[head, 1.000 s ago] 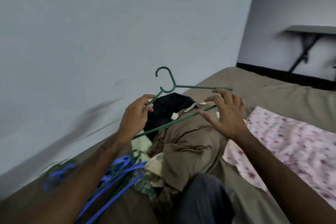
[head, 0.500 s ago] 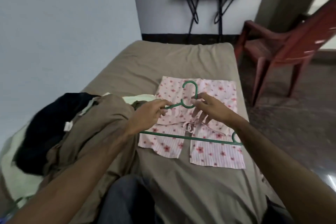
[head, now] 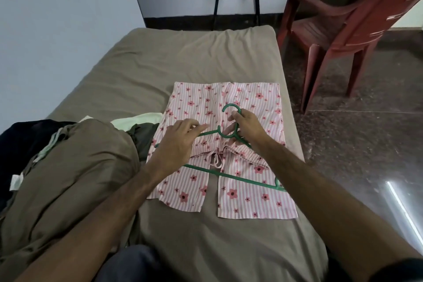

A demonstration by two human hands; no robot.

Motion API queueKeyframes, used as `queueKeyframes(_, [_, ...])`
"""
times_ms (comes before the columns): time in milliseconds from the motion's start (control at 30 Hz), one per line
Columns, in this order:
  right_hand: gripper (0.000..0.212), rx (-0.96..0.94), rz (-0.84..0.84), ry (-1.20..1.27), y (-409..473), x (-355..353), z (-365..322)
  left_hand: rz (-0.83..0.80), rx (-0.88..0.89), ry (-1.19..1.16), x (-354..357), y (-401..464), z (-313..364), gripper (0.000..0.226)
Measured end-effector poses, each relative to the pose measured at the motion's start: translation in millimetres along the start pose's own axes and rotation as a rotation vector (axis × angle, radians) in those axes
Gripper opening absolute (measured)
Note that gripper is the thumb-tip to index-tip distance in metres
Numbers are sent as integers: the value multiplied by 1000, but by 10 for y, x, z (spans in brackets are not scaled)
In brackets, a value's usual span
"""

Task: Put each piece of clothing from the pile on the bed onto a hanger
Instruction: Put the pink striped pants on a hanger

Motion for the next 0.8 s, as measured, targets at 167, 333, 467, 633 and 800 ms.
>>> queueKeyframes(167, [29, 36, -13, 37, 250, 269, 207, -229, 222, 47, 531, -240, 127, 46])
queueKeyframes(333, [21, 4, -120, -64, 411, 478, 288, -486, -86, 65, 982, -248, -334, 61])
queueKeyframes(467, [22, -50, -222, -144, 440, 531, 261, -428, 16, 120, 901, -161, -272, 49])
queueKeyframes(633, [30, -52, -180, -151, 531, 453, 287, -288, 77, 77, 616, -7, -234, 50])
queueKeyframes(800, [26, -111, -88, -211, 639, 303, 127, -127, 184, 119, 205, 219, -193, 51])
Point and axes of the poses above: each hand's wrist, its own y-axis towards the middle knuckle, its own x-axis out of the palm, z = x × y, the point moved 10 cm from there along y, towards the middle knuckle, and after that the axes turned 4 degrees about z, right-handed, at the moved point
